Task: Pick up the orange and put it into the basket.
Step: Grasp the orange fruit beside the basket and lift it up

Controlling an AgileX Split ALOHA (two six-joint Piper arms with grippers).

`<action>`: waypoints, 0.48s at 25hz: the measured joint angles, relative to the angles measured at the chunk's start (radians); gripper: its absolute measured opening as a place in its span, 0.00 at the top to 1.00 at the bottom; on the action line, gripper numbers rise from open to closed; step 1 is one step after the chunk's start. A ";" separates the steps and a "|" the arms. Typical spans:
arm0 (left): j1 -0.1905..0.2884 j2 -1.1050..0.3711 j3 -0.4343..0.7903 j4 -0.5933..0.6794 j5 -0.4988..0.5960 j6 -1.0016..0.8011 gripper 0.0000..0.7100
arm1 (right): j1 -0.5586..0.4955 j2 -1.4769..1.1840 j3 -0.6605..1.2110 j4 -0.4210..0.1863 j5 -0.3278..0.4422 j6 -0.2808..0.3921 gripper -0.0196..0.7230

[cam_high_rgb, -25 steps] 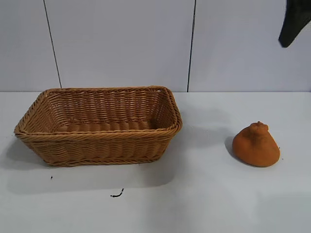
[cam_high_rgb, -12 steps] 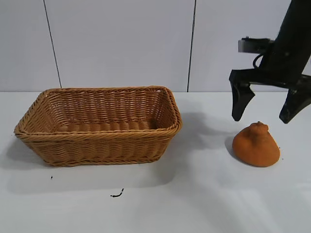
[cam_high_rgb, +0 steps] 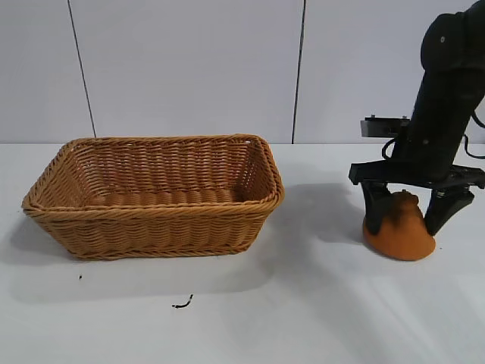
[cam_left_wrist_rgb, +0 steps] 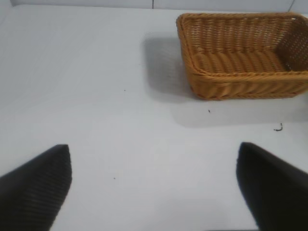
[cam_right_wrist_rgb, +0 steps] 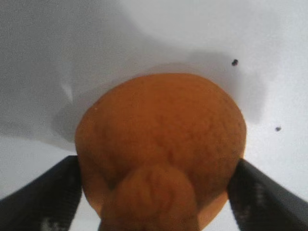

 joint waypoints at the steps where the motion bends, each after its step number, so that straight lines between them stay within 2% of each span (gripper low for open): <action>1: 0.000 0.000 0.000 0.000 0.000 0.000 0.06 | 0.000 -0.001 0.000 -0.001 0.004 0.000 0.62; 3: 0.000 0.000 0.000 0.000 0.000 0.000 0.06 | 0.000 -0.011 0.000 -0.008 0.017 0.001 0.87; 4: 0.000 0.000 0.000 0.000 0.000 0.000 0.06 | 0.000 -0.023 0.000 -0.011 0.018 0.001 0.90; 7: 0.000 0.000 0.000 0.000 0.000 0.000 0.06 | 0.000 -0.061 -0.012 -0.016 0.038 -0.003 0.89; 12: 0.000 0.000 0.000 0.000 0.000 0.000 0.06 | 0.000 -0.122 -0.175 -0.023 0.140 -0.007 0.89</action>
